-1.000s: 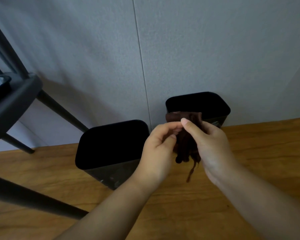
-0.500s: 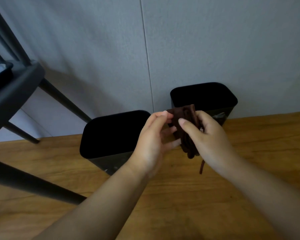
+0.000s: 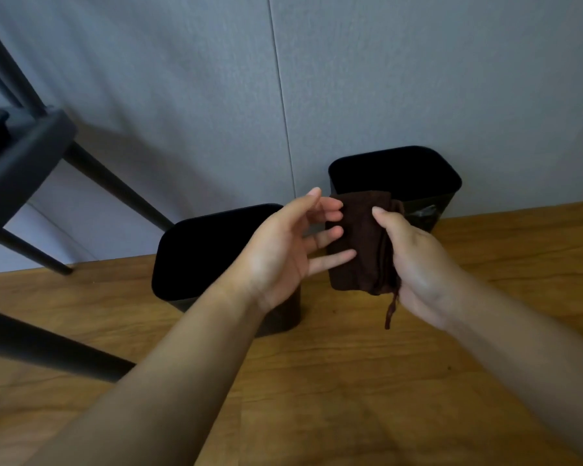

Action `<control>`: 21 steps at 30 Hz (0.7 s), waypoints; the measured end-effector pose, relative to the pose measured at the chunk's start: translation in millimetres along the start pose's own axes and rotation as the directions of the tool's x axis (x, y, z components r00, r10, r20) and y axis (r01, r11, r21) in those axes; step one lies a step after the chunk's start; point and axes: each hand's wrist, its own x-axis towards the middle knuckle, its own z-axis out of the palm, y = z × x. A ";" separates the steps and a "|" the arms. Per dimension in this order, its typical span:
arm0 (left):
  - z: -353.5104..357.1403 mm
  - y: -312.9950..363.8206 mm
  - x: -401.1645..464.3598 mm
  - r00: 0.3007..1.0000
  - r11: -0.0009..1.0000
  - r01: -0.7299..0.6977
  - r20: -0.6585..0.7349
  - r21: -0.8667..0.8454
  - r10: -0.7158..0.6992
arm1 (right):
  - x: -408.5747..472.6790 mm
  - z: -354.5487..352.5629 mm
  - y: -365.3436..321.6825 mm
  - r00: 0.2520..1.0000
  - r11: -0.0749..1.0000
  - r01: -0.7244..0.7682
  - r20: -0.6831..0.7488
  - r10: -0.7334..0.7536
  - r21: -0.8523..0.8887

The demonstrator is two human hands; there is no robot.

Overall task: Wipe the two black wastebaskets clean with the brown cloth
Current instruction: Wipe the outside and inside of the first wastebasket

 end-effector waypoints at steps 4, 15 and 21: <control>-20.2 9.8 22.5 0.946 0.894 0.021 -0.297 0.447 0.127 | -0.7 -8.2 -5.7 0.998 0.995 -0.059 -0.033 0.062 0.079; -34.6 -38.4 73.5 0.962 -0.408 0.270 -0.230 0.872 0.146 | 2.2 -20.6 -0.8 0.995 0.981 -0.011 -0.100 -0.009 -0.193; -43.6 -6.3 36.8 0.932 -0.320 0.328 -0.248 0.889 0.265 | 2.1 -26.6 5.5 0.993 0.961 0.016 -0.105 -0.047 -0.277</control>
